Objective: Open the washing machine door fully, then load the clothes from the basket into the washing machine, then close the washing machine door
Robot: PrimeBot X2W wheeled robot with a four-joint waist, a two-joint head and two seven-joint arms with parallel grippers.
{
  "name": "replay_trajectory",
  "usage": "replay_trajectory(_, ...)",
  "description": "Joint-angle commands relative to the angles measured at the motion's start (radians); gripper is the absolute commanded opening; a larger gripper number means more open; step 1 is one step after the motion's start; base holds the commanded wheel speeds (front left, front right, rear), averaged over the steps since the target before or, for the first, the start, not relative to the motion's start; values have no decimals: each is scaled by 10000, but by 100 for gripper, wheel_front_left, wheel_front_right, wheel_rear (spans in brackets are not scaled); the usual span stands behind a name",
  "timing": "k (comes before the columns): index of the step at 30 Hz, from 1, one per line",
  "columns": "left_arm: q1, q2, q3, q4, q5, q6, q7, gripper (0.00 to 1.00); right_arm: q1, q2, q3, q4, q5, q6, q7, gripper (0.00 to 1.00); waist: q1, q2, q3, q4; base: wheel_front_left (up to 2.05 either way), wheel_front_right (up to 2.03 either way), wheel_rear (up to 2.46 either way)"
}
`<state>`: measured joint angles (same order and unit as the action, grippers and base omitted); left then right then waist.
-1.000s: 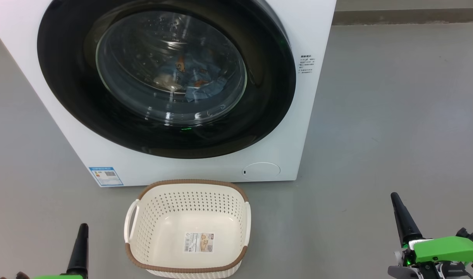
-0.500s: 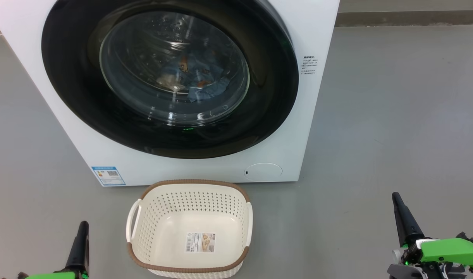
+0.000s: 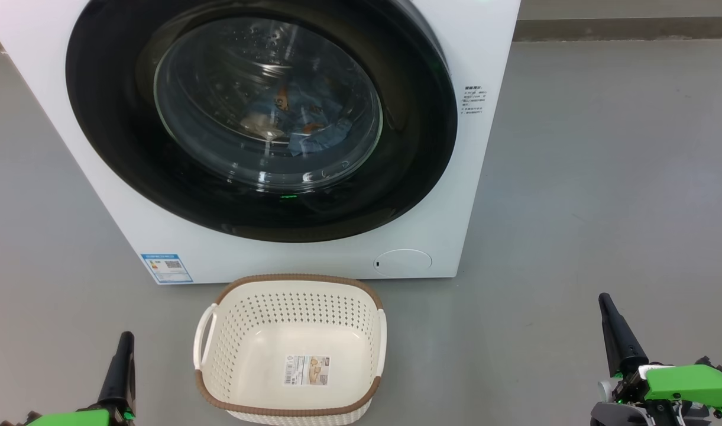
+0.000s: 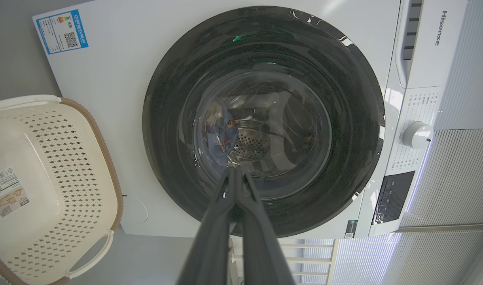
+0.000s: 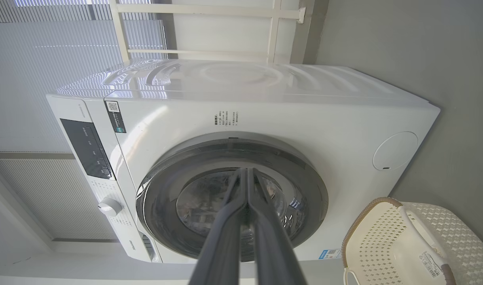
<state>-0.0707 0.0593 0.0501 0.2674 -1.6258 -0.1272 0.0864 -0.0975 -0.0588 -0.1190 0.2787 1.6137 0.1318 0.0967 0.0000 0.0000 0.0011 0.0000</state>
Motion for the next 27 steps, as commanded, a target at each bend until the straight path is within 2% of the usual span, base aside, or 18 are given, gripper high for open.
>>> replay_trajectory(1, -405, 126, 347, -184, -73, -34, 36, 0, -149, -3, 161, -300, 41, -11, 76, 0, 0, 0, 0, 0, 0, 0, 0)
replay_trajectory(27, -408, 90, 397, -184, -31, -34, 75, 0, -151, 15, 136, -298, 20, -11, 95, 0, 0, 0, 0, 0, 0, 0, 0)
